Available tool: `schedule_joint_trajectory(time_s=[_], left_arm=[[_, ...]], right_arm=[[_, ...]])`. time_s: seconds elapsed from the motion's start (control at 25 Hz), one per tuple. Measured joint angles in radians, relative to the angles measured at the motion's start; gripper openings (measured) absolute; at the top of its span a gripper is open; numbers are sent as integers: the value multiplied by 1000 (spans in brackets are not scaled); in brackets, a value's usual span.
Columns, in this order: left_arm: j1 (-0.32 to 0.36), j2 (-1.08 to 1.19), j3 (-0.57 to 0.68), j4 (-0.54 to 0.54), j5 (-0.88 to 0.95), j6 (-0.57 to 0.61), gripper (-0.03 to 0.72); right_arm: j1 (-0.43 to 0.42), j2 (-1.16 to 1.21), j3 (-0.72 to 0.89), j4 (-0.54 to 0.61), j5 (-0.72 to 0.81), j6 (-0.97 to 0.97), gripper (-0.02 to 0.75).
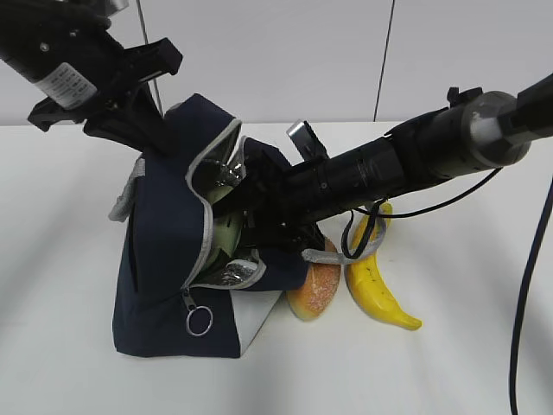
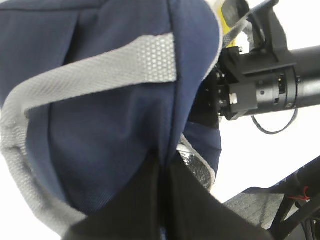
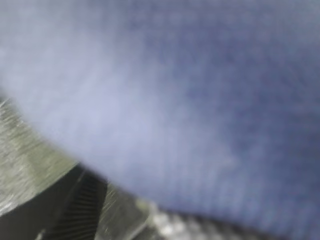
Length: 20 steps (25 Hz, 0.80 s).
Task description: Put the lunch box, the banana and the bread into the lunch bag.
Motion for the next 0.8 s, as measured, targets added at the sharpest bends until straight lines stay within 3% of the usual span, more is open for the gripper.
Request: schedule_joint_trajectory(time_s=[0.52,0.8], left_arm=[[0,0,0,9,4,0,-3],[0,0,0,20,5,0,-3]], right_arm=[[-39,2,2,31,227,-61,502],[-41,-182,8,-6,252,-81,503]])
